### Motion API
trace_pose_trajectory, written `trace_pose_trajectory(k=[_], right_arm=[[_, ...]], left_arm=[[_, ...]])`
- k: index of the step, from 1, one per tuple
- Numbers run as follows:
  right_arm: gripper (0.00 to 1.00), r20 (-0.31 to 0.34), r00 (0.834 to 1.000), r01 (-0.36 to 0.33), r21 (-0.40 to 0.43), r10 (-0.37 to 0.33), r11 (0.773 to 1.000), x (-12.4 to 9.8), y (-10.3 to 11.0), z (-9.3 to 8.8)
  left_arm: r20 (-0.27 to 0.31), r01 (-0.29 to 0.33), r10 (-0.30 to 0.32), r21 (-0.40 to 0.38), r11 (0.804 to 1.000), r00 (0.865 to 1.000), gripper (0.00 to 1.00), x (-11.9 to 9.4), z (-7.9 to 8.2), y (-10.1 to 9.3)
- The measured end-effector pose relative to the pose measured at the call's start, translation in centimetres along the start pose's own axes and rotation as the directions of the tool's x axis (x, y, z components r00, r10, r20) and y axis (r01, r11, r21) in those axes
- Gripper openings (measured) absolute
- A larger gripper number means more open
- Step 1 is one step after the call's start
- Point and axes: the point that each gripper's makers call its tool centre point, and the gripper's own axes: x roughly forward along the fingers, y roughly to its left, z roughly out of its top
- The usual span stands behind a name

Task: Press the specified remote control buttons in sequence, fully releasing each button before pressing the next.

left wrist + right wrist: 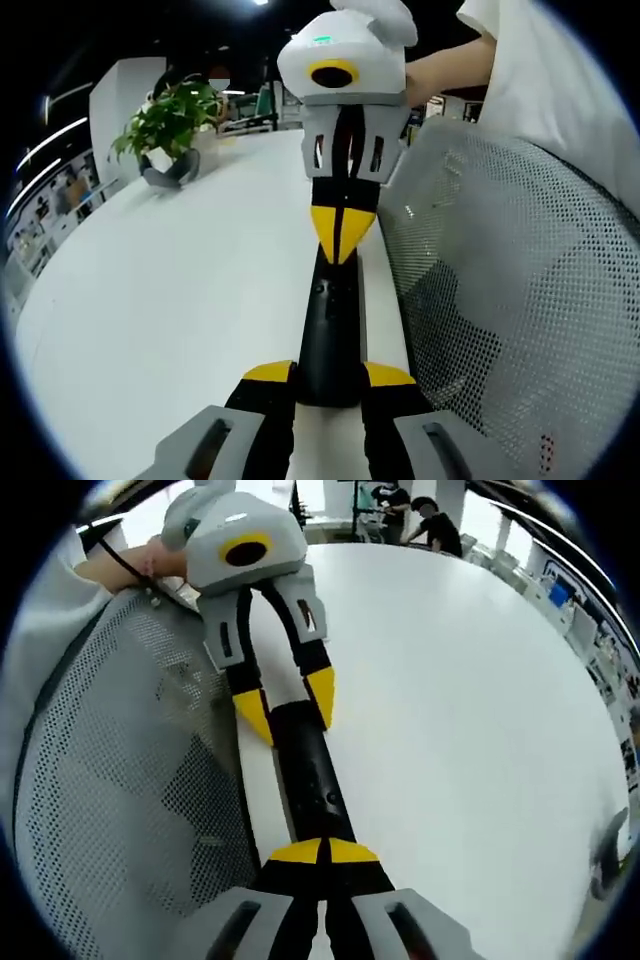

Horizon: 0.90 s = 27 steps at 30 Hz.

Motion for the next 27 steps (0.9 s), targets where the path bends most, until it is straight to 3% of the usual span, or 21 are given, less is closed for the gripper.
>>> trace_pose_trajectory(k=[3, 7, 12, 18, 22, 27], right_arm=[[0.0, -0.038, 0.999, 0.01, -0.024, -0.011, 1.0, -0.23, 0.0, -0.62], [0.0, -0.022, 0.999, 0.023, -0.004, -0.023, 1.0, -0.19, -0.07, -0.64], [0.0, -0.035, 0.998, 0.057, -0.078, -0.06, 0.995, -0.03, 0.06, -0.55], [0.0, -0.012, 0.997, 0.081, -0.056, -0.082, 0.995, 0.11, -0.24, -0.34], [0.0, 0.061, 0.992, 0.111, 0.004, -0.111, 0.994, 0.0, -0.28, -0.26], [0.0, 0.192, 0.973, 0.09, 0.174, -0.124, 0.981, -0.28, -0.39, -0.13]], left_arm=[[0.001, 0.001, -0.001, 0.0, 1.0, 1.0, 0.24, -0.01, 0.01, 0.0], [0.0, 0.001, -0.001, -0.001, 1.0, 1.0, 0.24, 0.0, 0.02, 0.0], [-0.001, 0.002, -0.002, 0.002, 1.0, 1.0, 0.24, 0.0, 0.01, -0.01], [-0.004, 0.002, -0.002, 0.001, 1.0, 1.0, 0.24, 0.03, 0.0, 0.0], [-0.001, 0.001, -0.001, -0.003, 1.0, 1.0, 0.24, 0.02, -0.01, 0.01], [0.001, -0.001, 0.001, -0.003, 1.0, 1.0, 0.24, 0.01, -0.01, 0.03]])
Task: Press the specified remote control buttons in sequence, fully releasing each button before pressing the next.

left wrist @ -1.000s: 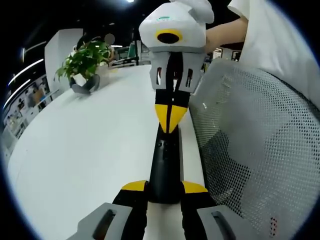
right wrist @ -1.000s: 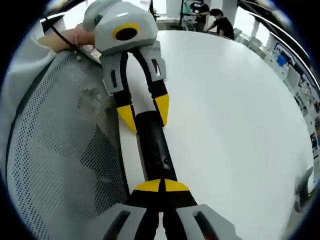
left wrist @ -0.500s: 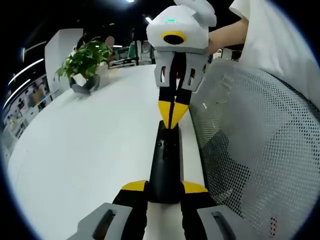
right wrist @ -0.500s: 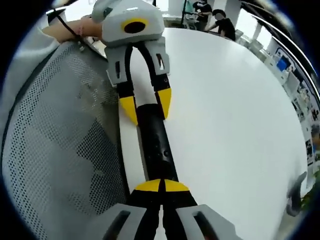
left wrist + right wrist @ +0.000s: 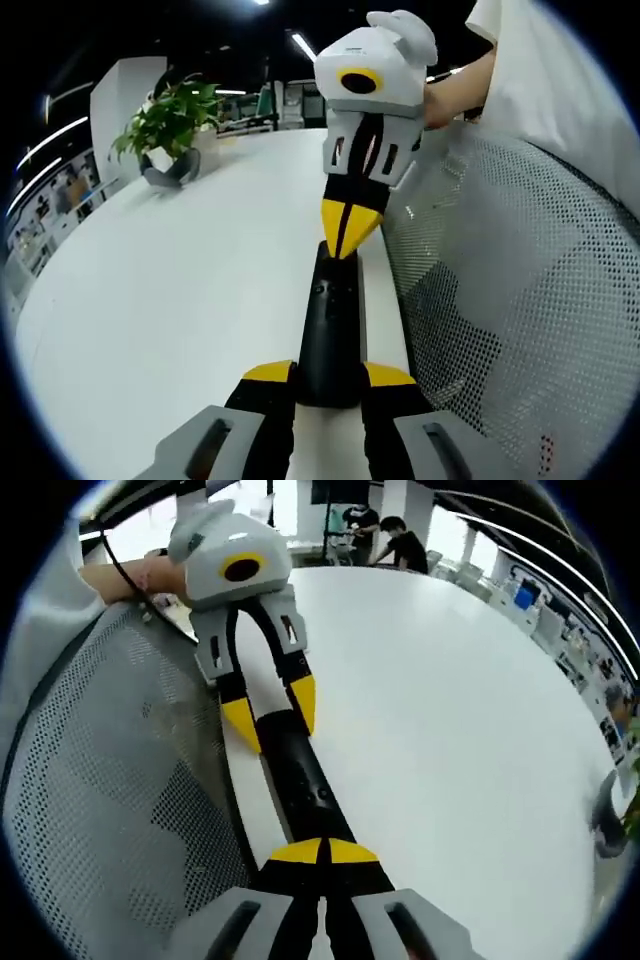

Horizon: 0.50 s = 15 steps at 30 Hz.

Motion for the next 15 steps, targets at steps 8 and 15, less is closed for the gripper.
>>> trace_pose_trajectory(k=[8, 15], right_arm=[[0.0, -0.021, 0.999, -0.036, -0.019, 0.035, 0.999, 0.9, 0.4, 0.7], [0.0, -0.082, 0.996, -0.049, -0.091, 0.042, 0.995, 1.0, 0.2, 0.9]], left_arm=[[0.003, 0.0, 0.0, -0.002, 1.0, 1.0, 0.24, 0.0, 0.0, 0.0], [0.003, 0.001, -0.001, -0.002, 1.0, 1.0, 0.24, 0.0, 0.0, 0.0]])
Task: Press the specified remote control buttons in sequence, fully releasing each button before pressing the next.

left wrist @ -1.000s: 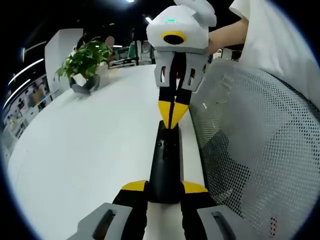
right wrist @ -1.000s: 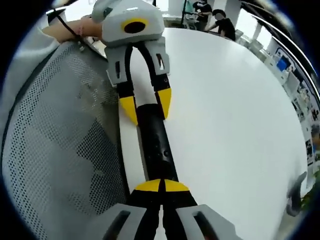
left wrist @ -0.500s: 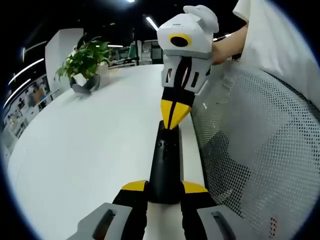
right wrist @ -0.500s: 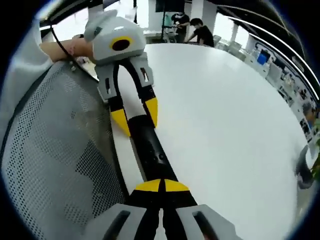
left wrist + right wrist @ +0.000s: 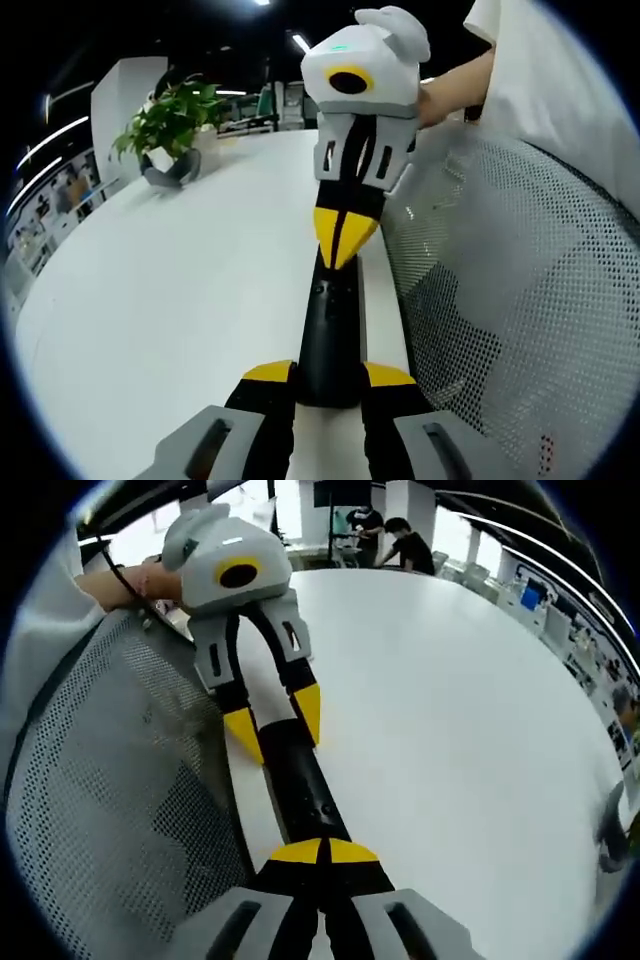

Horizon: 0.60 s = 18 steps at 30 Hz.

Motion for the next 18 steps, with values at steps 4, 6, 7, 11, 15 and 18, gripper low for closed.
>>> trace_pose_trajectory(k=[4, 6, 7, 11, 15, 18], right_arm=[[0.0, -0.015, 1.0, 0.02, -0.025, -0.02, 0.999, 0.01, 0.16, -0.14], [0.0, 0.0, 1.0, 0.028, -0.006, -0.028, 1.0, -0.08, 0.03, -0.15], [0.0, 0.014, 0.999, 0.031, 0.014, -0.031, 0.999, -0.13, -0.01, -0.15], [0.0, 0.023, 0.999, 0.032, 0.012, -0.032, 0.999, -0.19, 0.1, -0.02], [0.0, 0.035, 0.999, 0.03, -0.012, -0.03, 0.999, -0.13, 0.34, 0.68], [0.0, 0.023, 0.999, 0.026, -0.022, -0.026, 0.999, 0.15, 0.27, 0.69]], left_arm=[[-0.002, 0.001, -0.001, 0.002, 1.0, 1.0, 0.24, 0.01, 0.0, -0.01], [-0.002, 0.001, -0.001, 0.002, 1.0, 1.0, 0.24, 0.01, -0.01, 0.0], [-0.002, 0.001, -0.001, 0.002, 1.0, 1.0, 0.24, 0.01, -0.01, 0.0], [-0.003, 0.0, 0.0, 0.003, 1.0, 1.0, 0.24, 0.01, -0.01, 0.0], [-0.004, 0.0, 0.0, 0.005, 1.0, 1.0, 0.24, 0.01, -0.01, 0.01], [-0.004, 0.001, -0.001, 0.005, 1.0, 1.0, 0.24, 0.01, 0.01, 0.0]])
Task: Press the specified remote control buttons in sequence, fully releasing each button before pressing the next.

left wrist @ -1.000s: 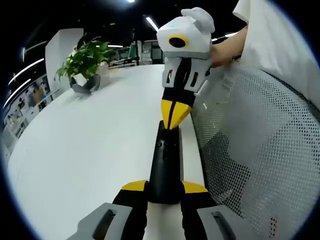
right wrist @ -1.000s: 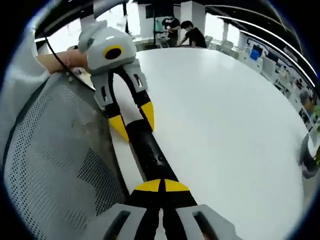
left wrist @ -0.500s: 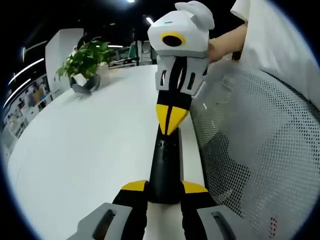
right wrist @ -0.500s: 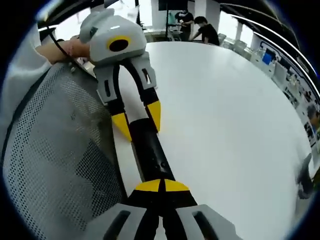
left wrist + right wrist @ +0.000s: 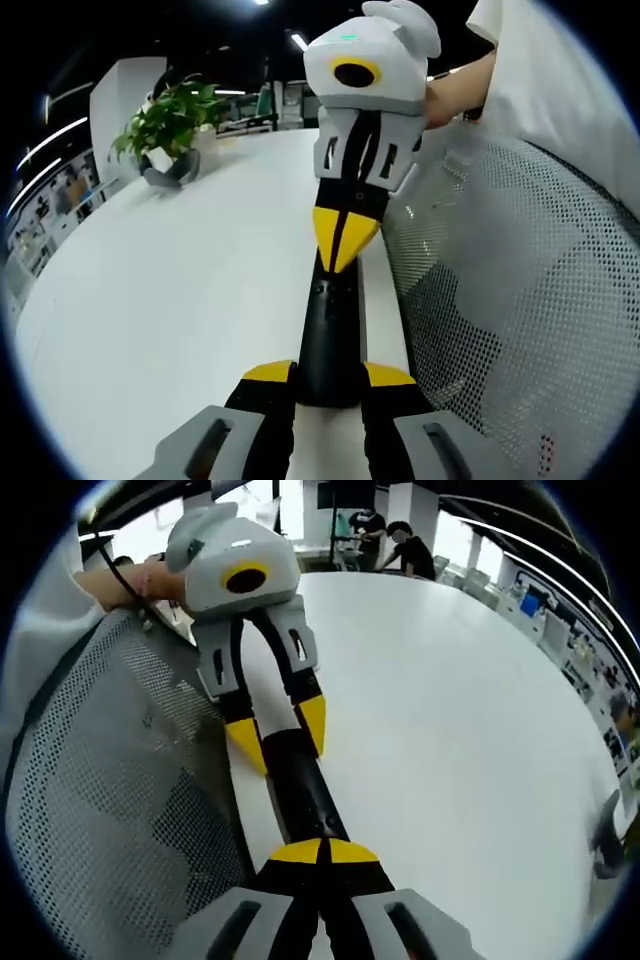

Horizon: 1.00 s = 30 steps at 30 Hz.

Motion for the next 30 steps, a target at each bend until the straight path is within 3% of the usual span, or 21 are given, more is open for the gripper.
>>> trace_pose_trajectory(k=[3, 6, 8, 12, 15, 19, 23, 24, 30], right_arm=[[0.0, -0.007, 1.0, -0.006, -0.004, 0.006, 1.0, 0.0, -0.1, -0.1], [0.0, -0.008, 0.999, -0.033, 0.054, 0.033, 0.998, 0.1, -0.2, -0.1], [0.0, -0.028, 0.999, -0.033, 0.027, 0.033, 0.999, 0.2, -0.1, -0.1], [0.0, -0.042, 0.999, 0.03, -0.061, -0.032, 0.998, 0.2, 0.0, -0.1], [0.0, -0.001, 0.998, 0.059, -0.009, -0.059, 0.998, 0.1, -0.1, -0.1], [0.0, -0.004, 0.996, 0.091, -0.037, -0.091, 0.995, 0.0, 0.2, 0.0], [0.0, 0.003, 1.0, -0.002, -0.016, 0.002, 1.0, 0.4, 2.4, 0.5], [0.0, -0.009, 0.999, 0.039, -0.04, -0.039, 0.998, 0.4, 1.8, 0.4], [0.0, -0.023, 1.0, 0.019, -0.034, -0.02, 0.999, 0.4, 1.9, 0.4]], left_arm=[[-0.001, 0.0, 0.0, 0.0, 1.0, 1.0, 0.24, 0.0, 0.0, 0.0], [-0.002, 0.003, -0.003, -0.002, 1.0, 1.0, 0.24, 0.0, 0.0, 0.0], [-0.004, 0.004, -0.004, -0.001, 1.0, 1.0, 0.24, 0.0, 0.0, 0.0], [-0.005, 0.004, -0.004, -0.001, 1.0, 1.0, 0.24, 0.0, 0.0, 0.0], [-0.005, 0.003, -0.003, -0.002, 1.0, 1.0, 0.24, 0.0, 0.0, 0.0], [-0.005, 0.002, -0.002, -0.006, 1.0, 1.0, 0.24, 0.0, 0.0, 0.0], [-0.006, 0.001, -0.001, -0.008, 1.0, 1.0, 0.24, 0.0, 0.0, 0.0], [-0.006, 0.001, -0.001, -0.01, 1.0, 1.0, 0.24, 0.0, 0.0, 0.0], [-0.009, 0.002, -0.002, -0.009, 1.0, 1.0, 0.24, 0.0, 0.0, -0.1]])
